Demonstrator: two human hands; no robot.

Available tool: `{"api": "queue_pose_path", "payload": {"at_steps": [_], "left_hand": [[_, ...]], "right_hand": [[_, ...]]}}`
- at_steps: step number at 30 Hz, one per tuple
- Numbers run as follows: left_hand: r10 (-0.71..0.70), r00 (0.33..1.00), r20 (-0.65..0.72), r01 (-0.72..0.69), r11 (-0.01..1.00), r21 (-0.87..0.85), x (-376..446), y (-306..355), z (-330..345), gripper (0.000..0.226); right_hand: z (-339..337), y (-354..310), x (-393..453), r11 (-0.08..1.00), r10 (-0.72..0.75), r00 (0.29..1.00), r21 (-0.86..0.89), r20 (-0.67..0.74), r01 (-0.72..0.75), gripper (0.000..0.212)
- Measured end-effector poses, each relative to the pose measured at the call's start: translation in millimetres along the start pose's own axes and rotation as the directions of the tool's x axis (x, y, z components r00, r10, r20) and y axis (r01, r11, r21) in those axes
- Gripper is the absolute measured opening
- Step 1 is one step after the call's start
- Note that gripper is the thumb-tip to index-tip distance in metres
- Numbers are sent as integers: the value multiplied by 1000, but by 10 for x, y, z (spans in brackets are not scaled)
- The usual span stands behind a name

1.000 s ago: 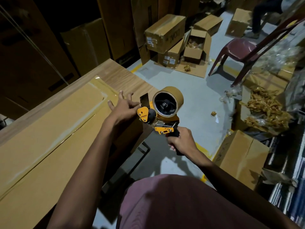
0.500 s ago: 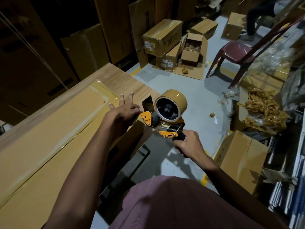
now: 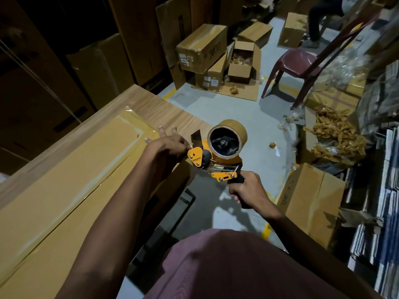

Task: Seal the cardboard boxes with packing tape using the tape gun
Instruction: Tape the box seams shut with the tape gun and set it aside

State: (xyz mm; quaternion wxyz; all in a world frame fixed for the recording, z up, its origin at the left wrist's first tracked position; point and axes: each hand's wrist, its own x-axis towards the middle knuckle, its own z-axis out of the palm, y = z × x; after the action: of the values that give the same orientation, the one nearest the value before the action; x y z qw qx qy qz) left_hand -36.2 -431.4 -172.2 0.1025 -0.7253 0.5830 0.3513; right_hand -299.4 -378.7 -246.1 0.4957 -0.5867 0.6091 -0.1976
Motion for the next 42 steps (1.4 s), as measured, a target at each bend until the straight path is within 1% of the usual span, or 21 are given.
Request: {"api": "queue_pose_path", "payload": {"at_steps": [3, 7, 10, 15, 17, 19, 20, 21, 22, 23, 24, 27, 31, 33, 34, 36, 37, 39, 42], "left_hand": [[13, 1000, -21, -14, 999, -38, 2, -18, 32, 27], [-7, 999, -45, 4, 998, -66, -4, -14, 36, 26], [-12, 999, -39, 7, 992, -122, 14, -29, 45, 13], [-57, 998, -38, 46, 971, -236, 42, -47, 72, 23], [-65, 996, -66, 46, 967, -249, 38, -29, 92, 24], [-92, 989, -113, 53, 950, -307, 37, -19, 126, 10], [-97, 983, -158, 41, 945, -325, 68, -30, 145, 14], [-108, 976, -189, 39, 941, -335, 96, -28, 160, 34], [-147, 969, -199, 70, 933, -352, 86, -7, 167, 50], [-183, 962, -200, 103, 929, -356, 42, 30, 161, 56], [-215, 957, -196, 138, 928, -346, -14, 70, 147, 57], [-201, 960, -196, 128, 935, -332, -63, 121, 107, 52], [-196, 956, -219, 105, 923, -369, -1, 108, 170, 39], [-209, 941, -265, 98, 921, -378, 45, 96, 233, 30], [-200, 940, -278, 84, 922, -379, 61, 80, 252, 22], [-144, 957, -250, 49, 935, -351, 121, 24, 273, 7], [-117, 967, -224, 37, 942, -334, 138, 3, 260, 5], [-80, 984, -157, 29, 954, -300, 156, -44, 227, 7], [-51, 989, -141, 12, 964, -266, 146, -77, 190, 8]], "right_hand": [[-51, -31, -14, 1000, 7, 1000, 4, 0, -7, 5], [-141, -115, -27, 1000, 18, 999, 0, 35, -18, 3], [-202, -170, -68, 999, 18, 999, -30, 45, -17, 7], [-237, -233, -133, 998, 35, 998, -56, 43, -33, 3], [-231, -244, -132, 996, 46, 998, -73, 47, -43, 6], [-217, -262, -116, 995, 53, 997, -91, 54, -48, 12], [-209, -269, -103, 994, 50, 997, -104, 59, -43, 12], [-196, -276, -88, 992, 42, 997, -124, 63, -34, 11], [-185, -287, -75, 988, 34, 997, -154, 66, -23, 9], [-176, -296, -64, 982, 25, 997, -187, 69, -12, 8], [-170, -302, -54, 977, 18, 997, -213, 69, -3, 7], [-151, -314, -43, 976, 25, 998, -219, 60, -11, 6], [-87, -327, -68, 983, 103, 994, -158, 46, -94, 13], [-82, -327, -58, 978, 131, 990, -169, 45, -122, 10], [-91, -310, -58, 976, 139, 989, -178, 45, -129, 7], [-96, -240, -93, 974, 141, 990, -182, 23, -135, 6], [-86, -188, -122, 974, 148, 989, -177, 6, -145, 6], [-22, -74, -199, 968, 213, 977, -129, -22, -215, 12], [81, 31, -265, 947, 317, 948, -47, -29, -318, 20]]}}
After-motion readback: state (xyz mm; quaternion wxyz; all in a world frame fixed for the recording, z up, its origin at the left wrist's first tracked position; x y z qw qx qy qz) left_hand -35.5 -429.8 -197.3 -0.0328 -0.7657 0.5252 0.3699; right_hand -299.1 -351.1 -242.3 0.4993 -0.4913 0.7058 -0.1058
